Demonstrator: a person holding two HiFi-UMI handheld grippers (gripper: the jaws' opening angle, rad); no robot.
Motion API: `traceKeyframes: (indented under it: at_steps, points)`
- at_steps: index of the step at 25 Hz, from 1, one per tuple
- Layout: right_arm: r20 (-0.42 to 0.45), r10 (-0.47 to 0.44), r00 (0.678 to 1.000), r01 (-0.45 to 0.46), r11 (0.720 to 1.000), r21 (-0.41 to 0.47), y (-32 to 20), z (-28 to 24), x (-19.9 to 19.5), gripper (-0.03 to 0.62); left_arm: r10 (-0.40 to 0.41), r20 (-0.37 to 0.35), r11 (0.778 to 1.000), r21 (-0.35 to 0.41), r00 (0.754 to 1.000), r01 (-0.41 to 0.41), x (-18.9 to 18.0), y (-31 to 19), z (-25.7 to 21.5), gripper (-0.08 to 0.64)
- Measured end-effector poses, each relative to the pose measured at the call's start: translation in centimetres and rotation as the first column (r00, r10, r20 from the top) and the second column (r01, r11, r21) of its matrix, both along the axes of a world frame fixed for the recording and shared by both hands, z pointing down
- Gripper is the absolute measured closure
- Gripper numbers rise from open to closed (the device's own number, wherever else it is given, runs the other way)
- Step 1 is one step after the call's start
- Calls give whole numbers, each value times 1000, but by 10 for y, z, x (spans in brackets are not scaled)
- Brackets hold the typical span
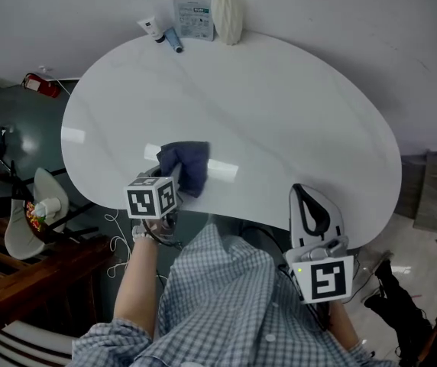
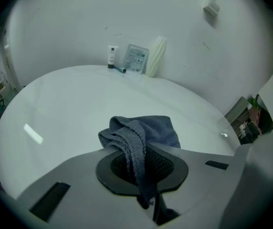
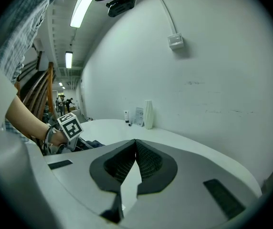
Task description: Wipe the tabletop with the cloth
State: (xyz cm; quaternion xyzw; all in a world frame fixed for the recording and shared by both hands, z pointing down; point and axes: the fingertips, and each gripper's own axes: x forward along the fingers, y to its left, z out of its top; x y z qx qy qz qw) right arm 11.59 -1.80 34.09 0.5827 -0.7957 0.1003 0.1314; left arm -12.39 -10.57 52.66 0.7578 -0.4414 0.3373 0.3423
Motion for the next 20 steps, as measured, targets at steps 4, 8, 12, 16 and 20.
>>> traceKeyframes:
  at_steps: [4,8,12,16,20]
  points:
    - [-4,30,1000,-30,999,-11,-3,0,-3,583,109,-31,994,7,994,-108,39,-18,-2,526]
    - [-8,79,997,-79,997,-28,0,2,3,583,225,-25,974,21,974,-224,81,-30,-3,526]
    - [-13,114,993,-114,993,-38,3,5,11,583,349,28,936,42,937,-350,123,-33,-2,527]
    - [-10,143,990,-144,989,-41,5,6,17,583,462,20,885,57,886,-463,173,-25,-3,528]
    - [-19,171,985,-172,984,-51,11,8,25,583,577,33,813,70,816,-578,219,-8,-2,527]
